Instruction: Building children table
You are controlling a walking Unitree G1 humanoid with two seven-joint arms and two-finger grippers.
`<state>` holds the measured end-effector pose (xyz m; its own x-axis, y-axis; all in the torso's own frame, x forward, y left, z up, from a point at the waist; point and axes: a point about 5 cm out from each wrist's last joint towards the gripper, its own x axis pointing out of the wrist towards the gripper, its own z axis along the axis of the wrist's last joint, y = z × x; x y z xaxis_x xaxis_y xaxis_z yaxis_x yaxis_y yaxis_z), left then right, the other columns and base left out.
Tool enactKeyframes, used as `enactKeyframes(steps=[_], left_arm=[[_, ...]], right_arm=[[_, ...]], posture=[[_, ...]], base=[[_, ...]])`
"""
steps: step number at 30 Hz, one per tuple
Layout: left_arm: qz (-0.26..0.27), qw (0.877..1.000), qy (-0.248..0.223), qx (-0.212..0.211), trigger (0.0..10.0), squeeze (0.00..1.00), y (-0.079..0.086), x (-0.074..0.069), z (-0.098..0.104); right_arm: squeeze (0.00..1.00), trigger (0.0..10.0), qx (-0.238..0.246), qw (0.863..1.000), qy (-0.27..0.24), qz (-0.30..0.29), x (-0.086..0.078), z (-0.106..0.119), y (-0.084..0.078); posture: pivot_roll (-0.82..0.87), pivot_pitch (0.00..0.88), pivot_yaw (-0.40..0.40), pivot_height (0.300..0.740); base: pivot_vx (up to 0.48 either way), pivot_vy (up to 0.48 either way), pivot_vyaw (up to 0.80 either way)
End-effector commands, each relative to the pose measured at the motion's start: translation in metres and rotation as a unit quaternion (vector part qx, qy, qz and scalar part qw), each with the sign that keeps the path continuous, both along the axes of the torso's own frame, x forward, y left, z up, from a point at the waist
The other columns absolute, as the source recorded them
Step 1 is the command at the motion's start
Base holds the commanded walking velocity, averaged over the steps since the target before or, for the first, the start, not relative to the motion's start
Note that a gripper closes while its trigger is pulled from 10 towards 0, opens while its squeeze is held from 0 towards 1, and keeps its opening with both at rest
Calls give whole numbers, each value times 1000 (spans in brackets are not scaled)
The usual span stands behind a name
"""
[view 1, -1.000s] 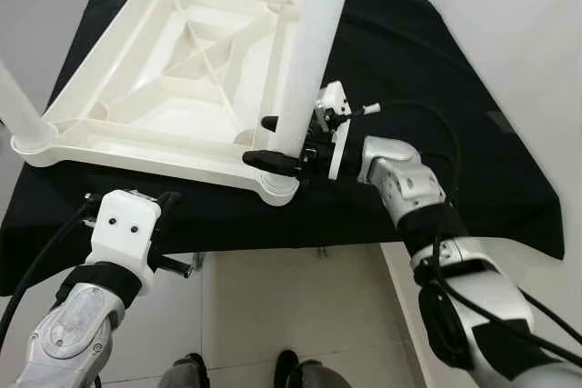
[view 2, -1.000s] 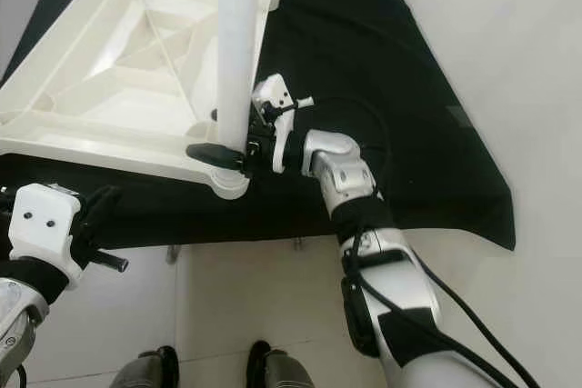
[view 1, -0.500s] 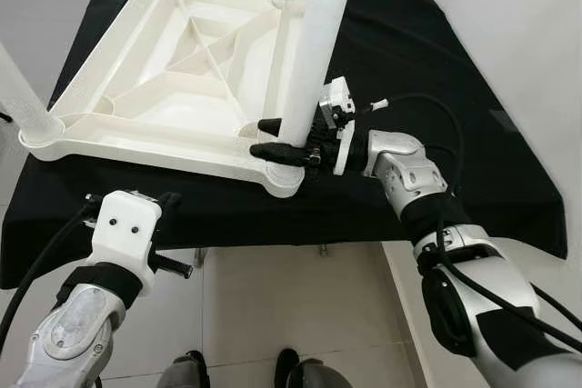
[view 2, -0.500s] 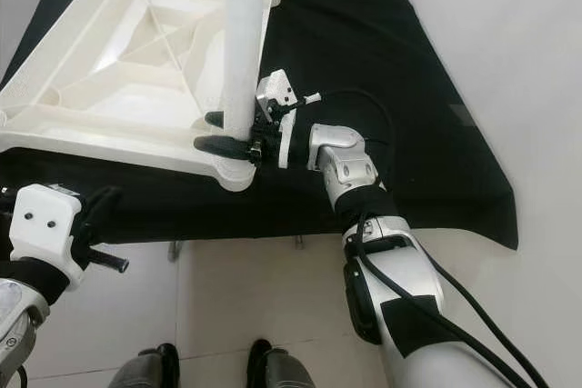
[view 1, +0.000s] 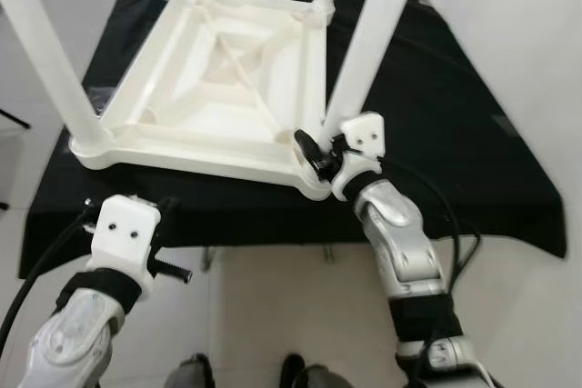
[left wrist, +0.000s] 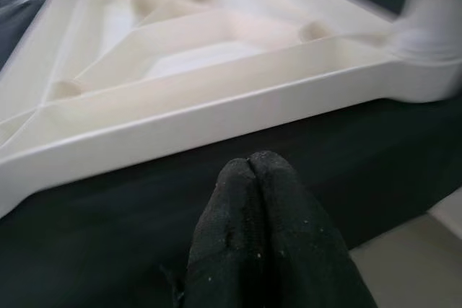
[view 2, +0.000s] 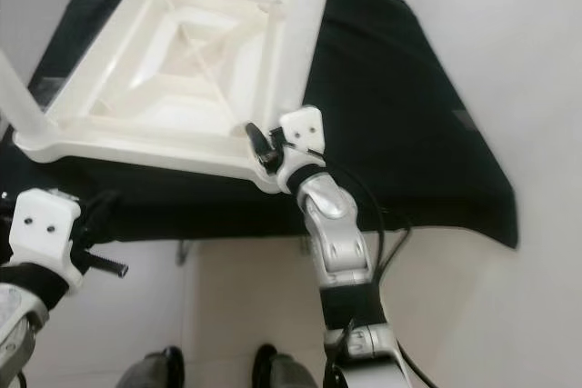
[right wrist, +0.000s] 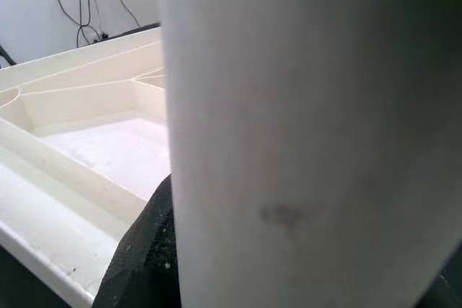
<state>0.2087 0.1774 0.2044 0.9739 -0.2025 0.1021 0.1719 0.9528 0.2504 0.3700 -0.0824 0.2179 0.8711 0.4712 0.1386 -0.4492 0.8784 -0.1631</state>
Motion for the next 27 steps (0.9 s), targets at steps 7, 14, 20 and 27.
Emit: enactKeyframes(steps=[7, 14, 20, 27], left_arm=[[-6, 1000, 11, 4, 10000, 0, -1, -3, -4], [-3, 1000, 10, 0, 10000, 0, -3, -3, -4], [-4, 1000, 10, -2, 10000, 0, -5, -4, -5], [-6, 1000, 12, -2, 10000, 0, -6, -6, -5]], right_arm=[[0, 10000, -35, 996, 10, -78, 24, 5, 2], [0, 10000, -40, 999, -3, -13, 36, 29, 12], [1000, 10000, -60, 998, -16, -14, 44, 44, 2], [0, 10000, -33, 992, 0, 118, 38, 49, 14]], posture=[[189, 261, -145, 740], [196, 260, -156, 740], [195, 260, -161, 740], [196, 274, -158, 740]], base=[[0, 0, 0], [0, 0, 0], [0, 0, 0], [0, 0, 0]])
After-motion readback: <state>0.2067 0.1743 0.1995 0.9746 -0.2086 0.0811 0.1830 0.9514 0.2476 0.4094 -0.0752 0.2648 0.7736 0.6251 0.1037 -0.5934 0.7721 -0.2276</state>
